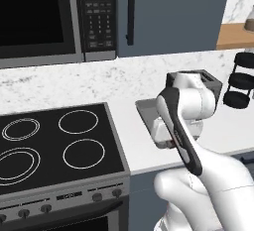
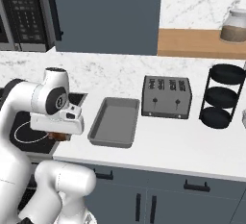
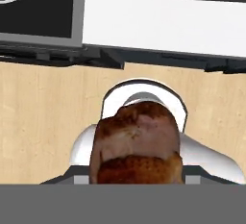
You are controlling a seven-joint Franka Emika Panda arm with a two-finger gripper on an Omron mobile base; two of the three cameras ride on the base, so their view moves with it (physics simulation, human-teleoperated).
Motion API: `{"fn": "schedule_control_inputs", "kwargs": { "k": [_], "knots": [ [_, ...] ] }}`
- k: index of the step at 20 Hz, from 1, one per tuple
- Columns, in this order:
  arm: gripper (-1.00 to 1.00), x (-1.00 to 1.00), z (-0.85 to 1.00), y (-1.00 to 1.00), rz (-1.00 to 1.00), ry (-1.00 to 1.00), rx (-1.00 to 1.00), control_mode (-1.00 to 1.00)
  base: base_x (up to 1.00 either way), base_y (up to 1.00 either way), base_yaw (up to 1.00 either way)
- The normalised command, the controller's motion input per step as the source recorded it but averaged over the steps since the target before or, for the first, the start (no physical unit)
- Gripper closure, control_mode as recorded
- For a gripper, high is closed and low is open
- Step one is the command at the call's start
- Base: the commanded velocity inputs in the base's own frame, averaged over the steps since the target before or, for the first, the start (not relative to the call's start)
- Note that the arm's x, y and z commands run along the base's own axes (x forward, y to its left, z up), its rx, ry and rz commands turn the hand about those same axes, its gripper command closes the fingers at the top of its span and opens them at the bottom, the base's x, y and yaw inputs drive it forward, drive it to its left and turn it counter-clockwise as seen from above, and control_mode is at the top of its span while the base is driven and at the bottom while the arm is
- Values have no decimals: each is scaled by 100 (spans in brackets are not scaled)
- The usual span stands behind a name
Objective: Place one lemon and one chicken drumstick in each tupperware on the nearby counter, to pack two identical lunches.
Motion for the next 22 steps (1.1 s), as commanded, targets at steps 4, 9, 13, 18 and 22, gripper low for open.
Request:
{"fn": "schedule_control_inputs", "kwargs": {
  "k": [4,9,13,18,22],
  "knots": [
    [100,96,0,29,0,0,0,-100,0,0,0],
    [100,66,2,-13,0,6,0,-100,0,0,0],
    [100,50,0,-55,0,8,0,-100,0,0,0],
    [100,50,-30,-49,0,-3,0,-100,0,0,0],
    [100,5,-56,-9,0,-17,0,-100,0,0,0]
  ]
}}
